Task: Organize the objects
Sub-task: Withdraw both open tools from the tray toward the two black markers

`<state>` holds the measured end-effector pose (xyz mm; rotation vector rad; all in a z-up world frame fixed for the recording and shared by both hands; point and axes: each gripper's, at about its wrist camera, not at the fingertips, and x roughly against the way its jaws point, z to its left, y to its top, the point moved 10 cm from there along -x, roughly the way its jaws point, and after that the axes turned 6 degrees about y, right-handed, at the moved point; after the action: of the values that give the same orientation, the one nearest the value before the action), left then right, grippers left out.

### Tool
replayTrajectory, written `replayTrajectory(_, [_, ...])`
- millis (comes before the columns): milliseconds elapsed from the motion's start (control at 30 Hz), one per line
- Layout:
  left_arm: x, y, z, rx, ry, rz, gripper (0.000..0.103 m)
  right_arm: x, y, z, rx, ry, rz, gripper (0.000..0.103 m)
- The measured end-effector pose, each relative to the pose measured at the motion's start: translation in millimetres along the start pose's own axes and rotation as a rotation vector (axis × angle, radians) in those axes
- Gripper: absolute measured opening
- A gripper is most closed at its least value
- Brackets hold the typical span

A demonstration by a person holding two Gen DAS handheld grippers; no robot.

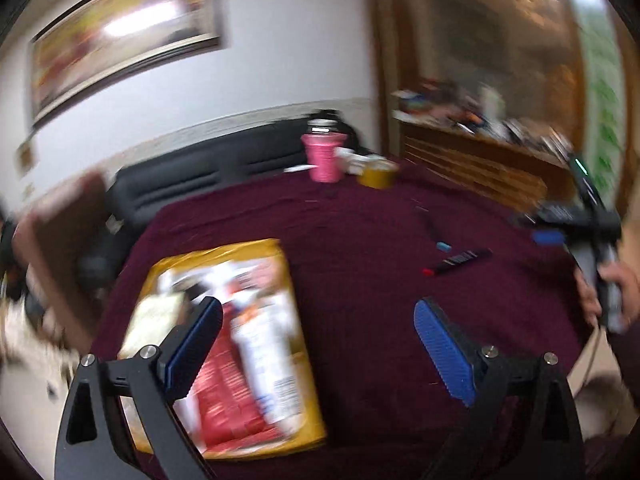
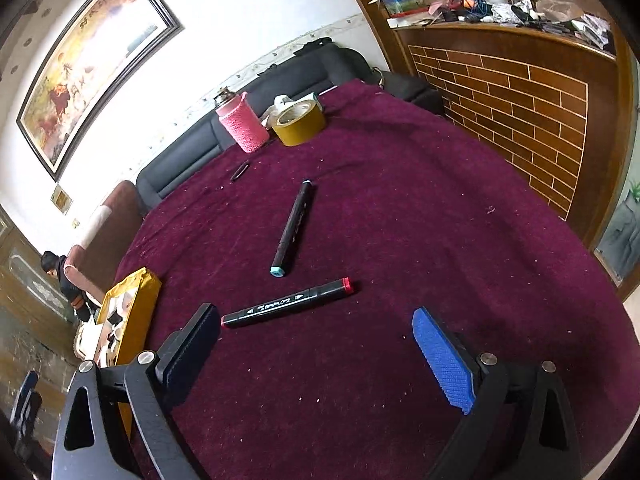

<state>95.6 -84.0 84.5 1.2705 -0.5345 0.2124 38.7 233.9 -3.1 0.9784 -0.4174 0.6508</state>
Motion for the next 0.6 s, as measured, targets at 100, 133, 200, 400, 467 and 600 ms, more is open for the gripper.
replayTrajectory(100, [-17,9,-57,-0.133,-0.065,-0.005,0.096,-8,3,-7,-0.010,-0.005,0.000,0.099])
replayTrajectory(133, [-22,12,-73,-0.169,-0.083,-0.013,0.096,-10,5,-9,-0.012,-0.004,-0.002,0.099])
replayTrajectory(200, [-39,21,-104,-0.232,-0.095,-0.026,0.096,-15,11,-17,-0.009,-0.014,-0.011,0.099])
replayTrajectory(400, [-96,36,-162,-0.265,-0.153,0.037,0.096,-33,39,-38,0.007,-0.037,-0.056,0.099])
replayTrajectory(467, [-112,37,-177,-0.289,-0.175,0.058,0.096,-36,45,-43,0.012,-0.043,-0.071,0.099])
replayTrajectory(600, [-143,30,-202,-0.365,-0.195,0.098,0.096,-39,51,-49,-0.003,-0.019,-0.107,0.099])
